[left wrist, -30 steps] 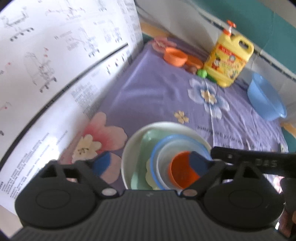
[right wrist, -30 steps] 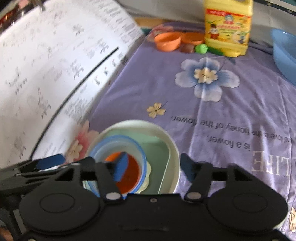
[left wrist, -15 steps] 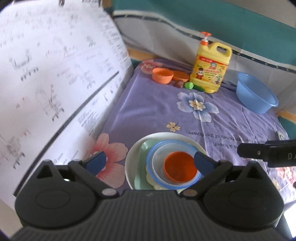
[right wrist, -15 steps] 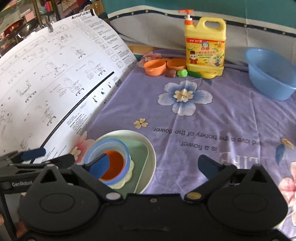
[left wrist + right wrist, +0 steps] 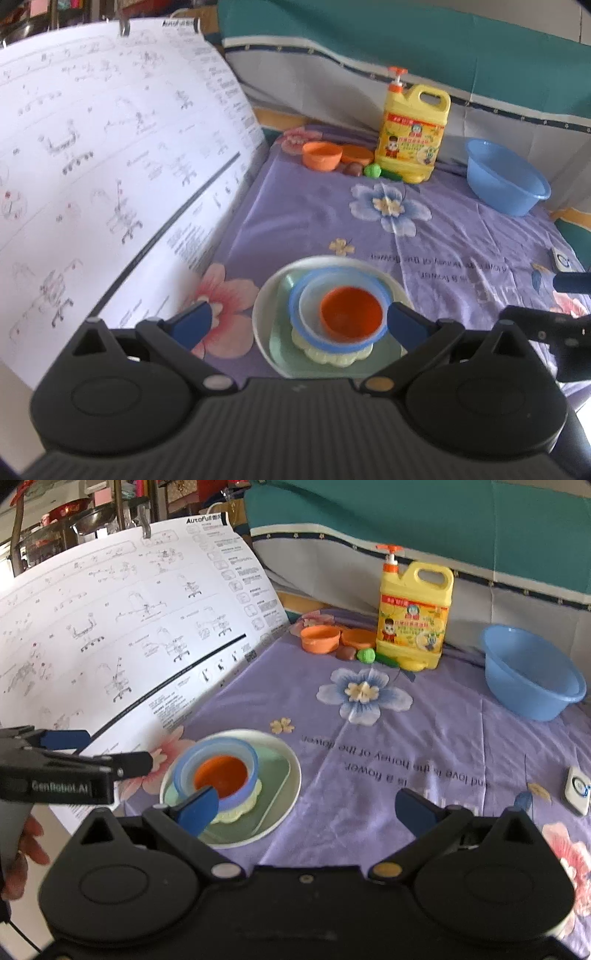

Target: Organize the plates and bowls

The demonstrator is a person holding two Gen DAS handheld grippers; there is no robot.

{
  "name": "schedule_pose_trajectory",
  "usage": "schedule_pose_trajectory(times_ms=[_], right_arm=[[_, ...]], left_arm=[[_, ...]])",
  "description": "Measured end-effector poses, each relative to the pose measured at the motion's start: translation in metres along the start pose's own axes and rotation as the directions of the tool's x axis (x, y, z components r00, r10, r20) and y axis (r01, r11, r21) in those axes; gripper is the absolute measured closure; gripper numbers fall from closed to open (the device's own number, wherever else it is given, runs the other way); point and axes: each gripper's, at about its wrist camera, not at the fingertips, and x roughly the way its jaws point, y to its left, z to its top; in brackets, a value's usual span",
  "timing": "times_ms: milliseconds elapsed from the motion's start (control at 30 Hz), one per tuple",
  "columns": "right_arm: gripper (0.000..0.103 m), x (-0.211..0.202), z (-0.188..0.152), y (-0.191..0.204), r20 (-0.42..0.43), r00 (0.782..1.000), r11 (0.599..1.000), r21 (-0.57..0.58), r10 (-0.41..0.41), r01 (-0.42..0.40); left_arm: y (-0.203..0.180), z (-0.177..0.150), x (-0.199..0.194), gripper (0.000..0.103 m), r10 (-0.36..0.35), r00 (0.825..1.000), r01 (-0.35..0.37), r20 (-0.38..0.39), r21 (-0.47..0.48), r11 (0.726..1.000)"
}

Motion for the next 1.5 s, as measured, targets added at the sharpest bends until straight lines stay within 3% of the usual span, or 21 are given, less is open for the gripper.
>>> schedule_pose_trajectory(times_ms=[200, 433, 600, 800, 1500], right_arm=[[0.0, 0.003, -0.02, -0.005, -0.049, 0.999, 0.999, 0.036, -0.018, 0.02], [0.0, 0.001, -0.029, -0.003, -0.048, 0.998, 0.999, 0.014, -0.037, 0.037], [0.0, 0.007, -0.032, 0.0, -0.064, 0.997, 0.999, -0.006, -0.036, 0.035], [0.0, 0.014, -0.035, 0.004, -0.08, 0.996, 0.999, -0.025, -0.042, 0.04], [0.0, 0.023, -0.035, 0.008, -0.099, 0.994, 0.998, -0.05, -0.053, 0.049]], left_arm=[[0.003, -0.017, -0.001, 0.0, 0.051, 0.999, -0.05, -0.006, 0.021, 0.999], [-0.005, -0.027, -0.001, 0.0, 0.042, 0.999, -0.042, 0.005, 0.058, 0.997], [-0.009, -0.033, 0.01, 0.0, 0.05, 0.998, -0.047, -0.029, 0.078, 0.996], [-0.005, -0.041, 0.024, 0.0, 0.052, 0.996, -0.047, -0.079, 0.066, 0.997], [-0.001, -0.044, 0.038, 0.0, 0.053, 0.991, -0.047, -0.124, 0.047, 0.998]])
